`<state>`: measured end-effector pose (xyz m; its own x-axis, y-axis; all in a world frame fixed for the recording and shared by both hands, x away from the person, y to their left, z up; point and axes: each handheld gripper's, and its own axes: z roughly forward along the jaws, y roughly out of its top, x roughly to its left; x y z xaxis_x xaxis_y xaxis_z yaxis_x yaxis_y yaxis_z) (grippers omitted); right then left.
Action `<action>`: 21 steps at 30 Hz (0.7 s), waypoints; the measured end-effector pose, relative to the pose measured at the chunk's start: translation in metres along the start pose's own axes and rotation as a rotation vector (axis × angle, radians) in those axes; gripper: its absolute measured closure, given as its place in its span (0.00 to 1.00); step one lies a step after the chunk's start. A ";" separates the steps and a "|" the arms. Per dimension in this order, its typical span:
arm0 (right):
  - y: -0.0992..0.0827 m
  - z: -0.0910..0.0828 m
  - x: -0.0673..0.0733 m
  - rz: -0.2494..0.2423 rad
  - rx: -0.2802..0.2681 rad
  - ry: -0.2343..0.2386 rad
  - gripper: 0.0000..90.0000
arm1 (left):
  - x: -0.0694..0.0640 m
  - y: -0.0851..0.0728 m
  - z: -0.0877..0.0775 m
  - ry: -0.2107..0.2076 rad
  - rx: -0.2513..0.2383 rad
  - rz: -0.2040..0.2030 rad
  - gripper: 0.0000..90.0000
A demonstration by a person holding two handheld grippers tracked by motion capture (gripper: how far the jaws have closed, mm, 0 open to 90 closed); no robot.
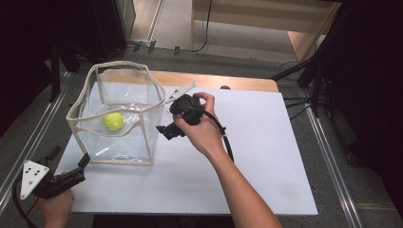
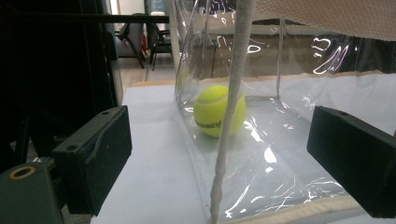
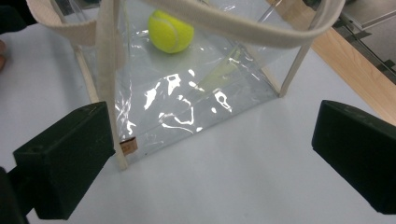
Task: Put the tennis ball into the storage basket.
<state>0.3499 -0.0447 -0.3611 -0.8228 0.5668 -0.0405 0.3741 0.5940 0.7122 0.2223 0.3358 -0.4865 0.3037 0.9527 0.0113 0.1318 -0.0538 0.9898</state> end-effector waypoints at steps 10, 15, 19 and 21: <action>-0.028 0.007 0.007 0.030 -0.001 0.000 0.00 | 0.000 0.000 0.000 0.000 0.001 0.001 0.08; -0.039 0.012 0.012 0.018 0.007 -0.001 0.00 | 0.000 0.000 0.000 -0.001 0.000 0.000 0.08; -0.048 0.015 0.017 0.025 0.002 0.002 0.00 | 0.000 0.000 0.000 -0.003 -0.004 0.002 0.08; -0.052 0.016 0.020 0.023 -0.007 0.003 0.00 | 0.000 0.000 0.000 0.001 0.001 0.002 0.08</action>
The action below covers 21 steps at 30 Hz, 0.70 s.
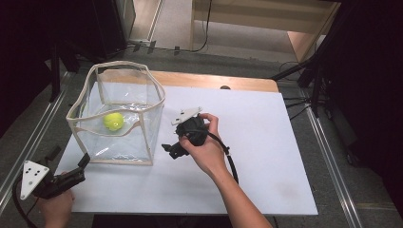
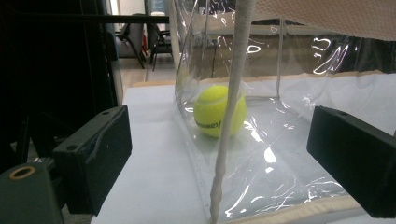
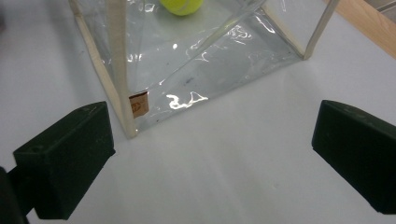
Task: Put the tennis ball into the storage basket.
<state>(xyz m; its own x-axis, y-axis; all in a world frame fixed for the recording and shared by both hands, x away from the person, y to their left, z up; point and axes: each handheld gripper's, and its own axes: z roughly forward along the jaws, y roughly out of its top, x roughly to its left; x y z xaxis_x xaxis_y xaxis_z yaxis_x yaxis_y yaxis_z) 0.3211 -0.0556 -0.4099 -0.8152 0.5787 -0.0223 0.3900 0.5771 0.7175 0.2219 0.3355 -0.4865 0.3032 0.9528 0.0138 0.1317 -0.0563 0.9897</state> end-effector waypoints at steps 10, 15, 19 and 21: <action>-0.019 0.001 0.008 -0.004 -0.053 -0.005 0.00 | 0.000 0.000 0.000 0.001 -0.001 0.001 0.08; -0.028 0.001 0.011 0.002 -0.072 -0.008 0.00 | 0.000 0.000 0.000 0.000 0.000 0.000 0.08; -0.037 0.000 0.013 0.011 -0.084 -0.006 0.00 | -0.001 0.000 0.000 0.001 -0.001 0.001 0.08; -0.042 -0.001 0.014 0.007 -0.087 -0.006 0.00 | 0.000 0.000 0.000 0.002 -0.002 0.001 0.08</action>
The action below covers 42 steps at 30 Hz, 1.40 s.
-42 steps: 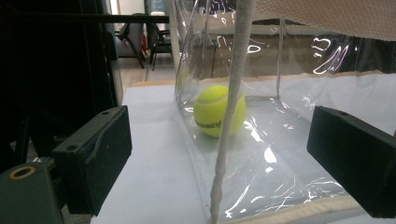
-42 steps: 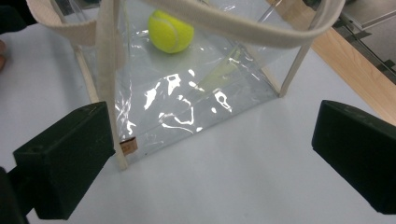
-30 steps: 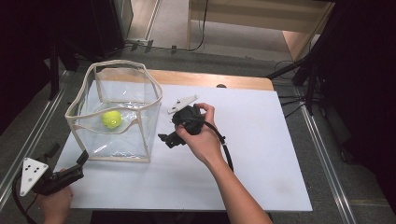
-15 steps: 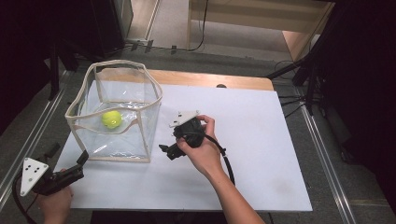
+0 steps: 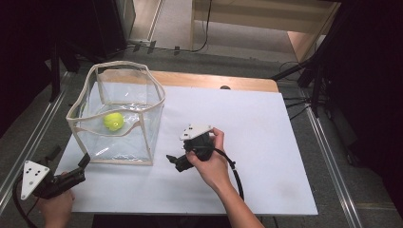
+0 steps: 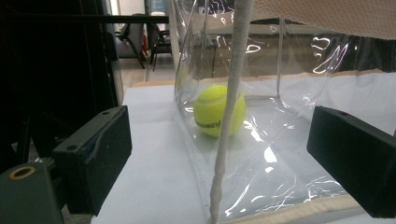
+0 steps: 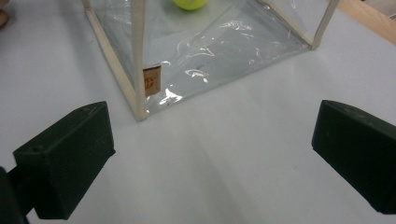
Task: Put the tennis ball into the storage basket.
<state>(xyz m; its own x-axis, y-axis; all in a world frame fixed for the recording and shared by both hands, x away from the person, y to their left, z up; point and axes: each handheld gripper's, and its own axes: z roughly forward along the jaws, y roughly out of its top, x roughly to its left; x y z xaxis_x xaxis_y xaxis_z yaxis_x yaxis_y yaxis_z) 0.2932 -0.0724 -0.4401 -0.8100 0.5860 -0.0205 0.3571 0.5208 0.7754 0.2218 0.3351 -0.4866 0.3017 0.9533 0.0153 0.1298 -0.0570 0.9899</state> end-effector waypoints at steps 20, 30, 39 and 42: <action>-0.045 -0.018 0.000 0.058 -0.072 -0.023 0.00 | 0.000 0.000 0.000 0.002 -0.001 0.002 0.08; -0.068 -0.033 -0.002 0.078 -0.086 -0.058 0.00 | -0.001 0.000 0.000 -0.002 -0.004 0.004 0.08; -0.088 -0.049 -0.008 0.109 -0.106 -0.098 0.00 | 0.000 0.000 0.000 0.000 0.000 0.003 0.08; -0.092 -0.052 -0.009 0.113 -0.106 -0.105 0.00 | -0.001 0.000 0.000 -0.002 -0.003 0.003 0.08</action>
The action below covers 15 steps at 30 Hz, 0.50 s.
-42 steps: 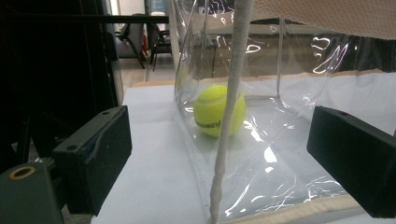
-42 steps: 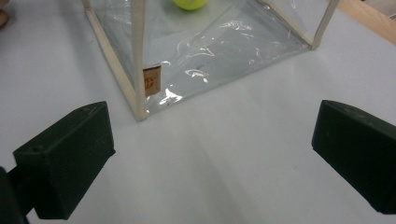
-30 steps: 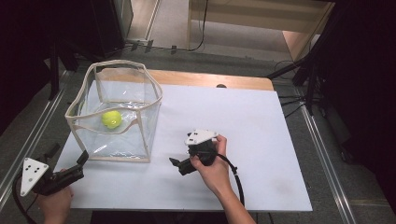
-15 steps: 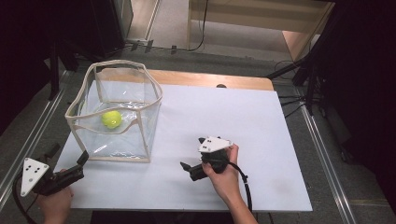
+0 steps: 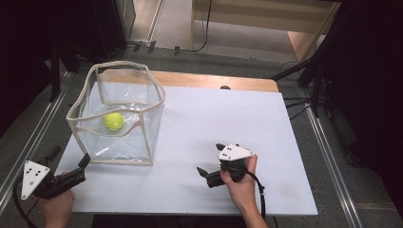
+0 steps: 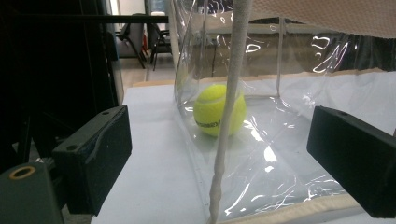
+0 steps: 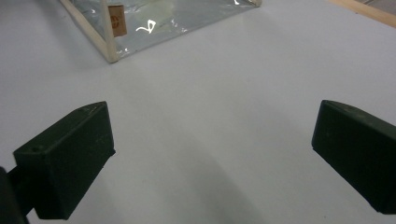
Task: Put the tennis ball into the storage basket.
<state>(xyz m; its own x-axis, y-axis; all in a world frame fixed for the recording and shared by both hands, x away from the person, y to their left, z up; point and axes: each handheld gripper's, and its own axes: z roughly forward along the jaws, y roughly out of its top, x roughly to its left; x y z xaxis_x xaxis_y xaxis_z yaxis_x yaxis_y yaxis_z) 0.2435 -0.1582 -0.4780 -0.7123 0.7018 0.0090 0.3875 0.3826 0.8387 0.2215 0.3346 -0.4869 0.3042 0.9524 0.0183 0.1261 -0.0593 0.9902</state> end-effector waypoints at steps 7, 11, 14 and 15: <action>-0.013 -0.012 -0.008 0.022 0.002 -0.030 0.00 | 0.000 0.000 0.000 0.000 0.001 0.001 0.08; -0.021 -0.020 -0.013 0.037 -0.004 -0.055 0.00 | 0.000 0.000 0.000 0.000 0.002 0.002 0.08; -0.026 -0.025 -0.017 0.047 -0.005 -0.068 0.00 | 0.000 0.000 0.000 0.002 0.003 0.002 0.08; -0.028 -0.027 -0.018 0.051 -0.008 -0.067 0.00 | 0.000 0.000 0.000 0.002 0.003 0.003 0.08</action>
<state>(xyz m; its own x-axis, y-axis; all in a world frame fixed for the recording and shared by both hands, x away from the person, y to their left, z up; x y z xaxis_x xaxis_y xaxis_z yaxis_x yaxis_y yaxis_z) 0.2298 -0.1973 -0.4869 -0.6508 0.7591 0.0151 0.4175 0.3411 0.8422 0.2213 0.3342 -0.4869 0.3028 0.9528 0.0216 0.1278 -0.0631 0.9898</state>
